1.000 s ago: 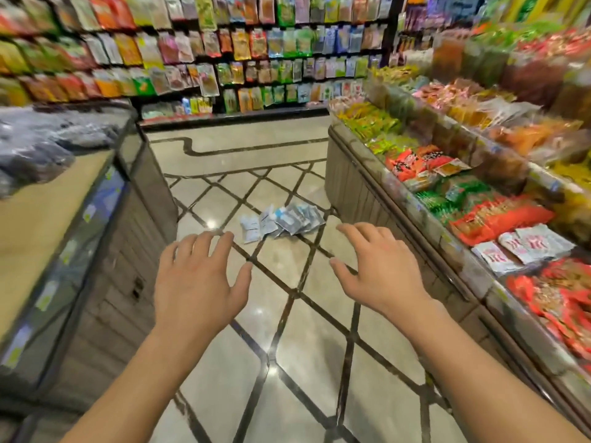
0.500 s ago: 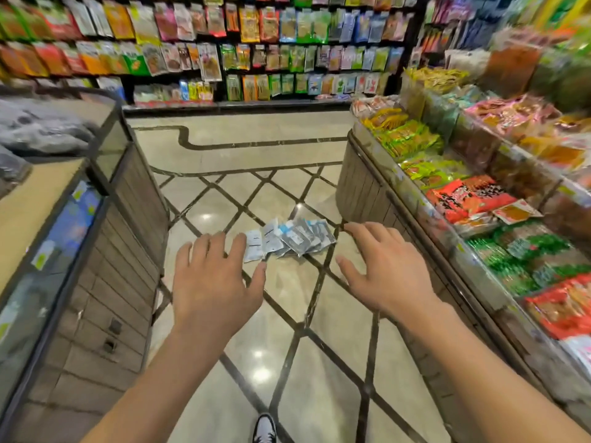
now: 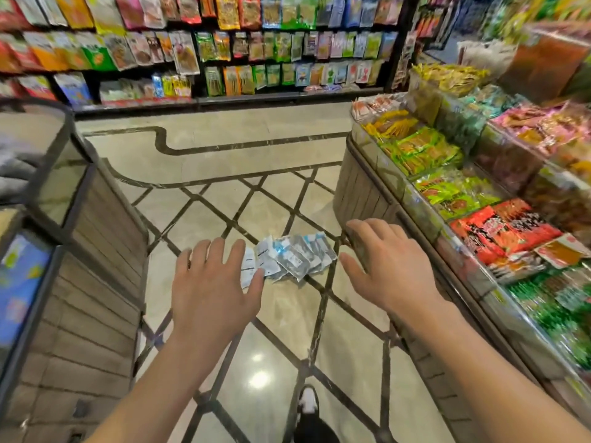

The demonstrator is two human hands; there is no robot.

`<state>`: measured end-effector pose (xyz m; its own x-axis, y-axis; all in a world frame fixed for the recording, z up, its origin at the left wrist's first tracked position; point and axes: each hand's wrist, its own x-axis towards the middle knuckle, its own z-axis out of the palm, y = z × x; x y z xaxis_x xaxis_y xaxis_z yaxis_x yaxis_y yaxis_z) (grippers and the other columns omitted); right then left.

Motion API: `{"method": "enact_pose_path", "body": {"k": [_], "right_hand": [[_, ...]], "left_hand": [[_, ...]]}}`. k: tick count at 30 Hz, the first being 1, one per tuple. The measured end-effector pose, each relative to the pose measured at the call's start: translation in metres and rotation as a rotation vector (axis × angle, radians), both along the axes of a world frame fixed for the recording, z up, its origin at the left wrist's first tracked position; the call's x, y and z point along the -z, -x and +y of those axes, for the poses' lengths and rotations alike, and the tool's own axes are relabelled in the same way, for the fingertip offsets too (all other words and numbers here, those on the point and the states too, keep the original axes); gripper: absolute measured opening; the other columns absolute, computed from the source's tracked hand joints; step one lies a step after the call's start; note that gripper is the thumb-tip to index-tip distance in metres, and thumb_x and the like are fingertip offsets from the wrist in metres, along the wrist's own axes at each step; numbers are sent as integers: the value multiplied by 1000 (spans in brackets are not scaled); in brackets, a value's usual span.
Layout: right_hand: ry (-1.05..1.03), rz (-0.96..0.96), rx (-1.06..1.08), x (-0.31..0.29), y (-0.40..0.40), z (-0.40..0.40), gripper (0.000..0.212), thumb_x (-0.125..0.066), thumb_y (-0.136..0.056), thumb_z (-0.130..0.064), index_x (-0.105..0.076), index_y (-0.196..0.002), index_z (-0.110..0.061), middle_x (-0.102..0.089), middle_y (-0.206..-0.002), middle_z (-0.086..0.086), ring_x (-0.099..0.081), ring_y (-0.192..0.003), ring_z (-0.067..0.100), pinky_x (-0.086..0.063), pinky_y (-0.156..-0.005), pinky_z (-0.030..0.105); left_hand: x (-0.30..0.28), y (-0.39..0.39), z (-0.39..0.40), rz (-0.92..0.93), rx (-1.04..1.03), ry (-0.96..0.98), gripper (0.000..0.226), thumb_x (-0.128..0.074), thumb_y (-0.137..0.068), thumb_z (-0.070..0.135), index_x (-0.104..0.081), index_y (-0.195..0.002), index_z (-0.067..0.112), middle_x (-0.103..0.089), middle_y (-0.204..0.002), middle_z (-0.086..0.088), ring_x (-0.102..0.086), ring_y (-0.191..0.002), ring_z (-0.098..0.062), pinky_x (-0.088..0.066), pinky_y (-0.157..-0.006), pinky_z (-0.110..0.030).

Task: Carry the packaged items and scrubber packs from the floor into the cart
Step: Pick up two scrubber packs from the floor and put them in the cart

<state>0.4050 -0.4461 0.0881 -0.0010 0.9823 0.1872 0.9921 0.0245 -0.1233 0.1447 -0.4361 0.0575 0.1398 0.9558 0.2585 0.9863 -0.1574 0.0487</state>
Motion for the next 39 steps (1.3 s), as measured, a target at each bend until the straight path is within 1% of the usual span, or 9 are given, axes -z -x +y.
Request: {"method": "enact_pose_path", "body": {"k": [6, 10, 12, 14, 20, 25, 31, 36, 39], "right_hand": [[38, 45, -7, 26, -30, 98, 58, -58, -97, -53, -50, -148, -27, -59, -139, 1, -57, -124, 30, -51, -90, 43], [13, 78, -32, 38, -56, 165, 60, -48, -94, -56, -55, -144, -23, -63, -133, 4, -62, -116, 33, -55, -82, 44], [5, 65, -59, 42, -66, 197, 65, -43, -92, -57, -56, -145, -23, -63, -136, 6, -61, -119, 34, -55, -85, 46], [-12, 44, -84, 45, -74, 228, 63, -48, -92, -56, -57, -145, -22, -62, -139, 8, -60, -123, 36, -54, -89, 48], [-29, 40, -111, 63, -89, 307, 61, -56, -91, -53, -59, -142, -19, -63, -137, 11, -60, -123, 37, -55, -88, 49], [15, 56, -113, 87, -93, 370, 63, -49, -93, -56, -56, -145, -20, -62, -139, 11, -59, -126, 36, -55, -92, 51], [137, 46, -92, 128, -95, 451, 65, -41, -97, -60, -54, -148, -23, -59, -144, 7, -55, -132, 32, -52, -99, 49], [240, 45, -72, 167, -94, 516, 60, -65, -95, -48, -53, -148, -23, -60, -144, 6, -58, -130, 30, -53, -98, 48], [275, 58, -75, 192, -97, 543, 58, -62, -97, -48, -51, -149, -24, -61, -142, 6, -59, -129, 31, -55, -96, 48]], "left_hand": [[21, -35, 97, 27, 22, 22, 61, -47, -89, 51, -72, -123, 8, -71, -117, -21, -65, -112, -44, -48, -97, -56], [23, -59, 160, 74, 14, 60, 60, -50, -89, 51, -72, -124, 8, -71, -118, -21, -65, -114, -44, -47, -99, -57], [22, -69, 189, 79, -3, 59, 57, -56, -88, 49, -72, -123, 7, -71, -118, -23, -65, -114, -45, -47, -99, -57], [22, -75, 217, 78, -12, 57, 56, -59, -87, 48, -71, -123, 7, -71, -118, -24, -65, -114, -46, -46, -99, -56], [33, -87, 289, 86, -18, 81, 58, -56, -89, 48, -70, -126, 7, -71, -120, -24, -65, -114, -46, -45, -99, -58], [58, -94, 347, 81, -27, 139, 55, -58, -89, 46, -71, -125, 6, -71, -117, -23, -65, -114, -45, -46, -99, -58], [102, -102, 433, 48, -13, 248, 59, -46, -90, 47, -72, -122, 4, -72, -114, -24, -67, -107, -45, -48, -95, -57], [149, -123, 501, -1, -8, 359, 58, -45, -90, 47, -74, -122, 7, -73, -112, -20, -68, -104, -42, -51, -94, -54], [177, -132, 533, -17, -4, 432, 62, -42, -91, 47, -75, -123, 6, -75, -114, -21, -70, -104, -41, -53, -94, -52]]}}
